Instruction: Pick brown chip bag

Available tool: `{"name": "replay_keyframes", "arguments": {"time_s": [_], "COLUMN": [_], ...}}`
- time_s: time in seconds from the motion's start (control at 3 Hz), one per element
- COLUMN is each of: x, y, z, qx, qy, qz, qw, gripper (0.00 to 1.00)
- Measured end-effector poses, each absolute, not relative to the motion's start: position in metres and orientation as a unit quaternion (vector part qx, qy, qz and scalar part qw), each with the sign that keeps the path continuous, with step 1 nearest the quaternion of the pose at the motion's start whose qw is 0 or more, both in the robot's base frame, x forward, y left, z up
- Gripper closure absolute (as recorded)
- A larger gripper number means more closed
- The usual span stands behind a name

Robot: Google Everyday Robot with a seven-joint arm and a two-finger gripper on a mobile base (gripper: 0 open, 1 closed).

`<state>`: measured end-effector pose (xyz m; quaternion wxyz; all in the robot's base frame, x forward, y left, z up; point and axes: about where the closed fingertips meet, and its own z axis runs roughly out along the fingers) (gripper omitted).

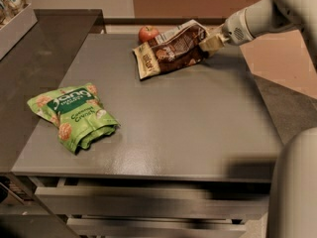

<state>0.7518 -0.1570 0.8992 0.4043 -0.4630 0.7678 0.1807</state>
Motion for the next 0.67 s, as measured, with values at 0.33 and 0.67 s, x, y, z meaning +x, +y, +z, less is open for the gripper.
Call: {"name": "replay_keyframes", "arguments": {"time_s": [0.33, 0.67], "x": [0.728, 0.696], "y": [-0.153, -0.152], "z": [0.928, 0.964], "qx": [-0.488, -0.519], "qy": [0.744, 0.713], "qz": [0.187, 0.19], "qw": [0.416, 0.432], "gripper": [1.0, 1.0]}}
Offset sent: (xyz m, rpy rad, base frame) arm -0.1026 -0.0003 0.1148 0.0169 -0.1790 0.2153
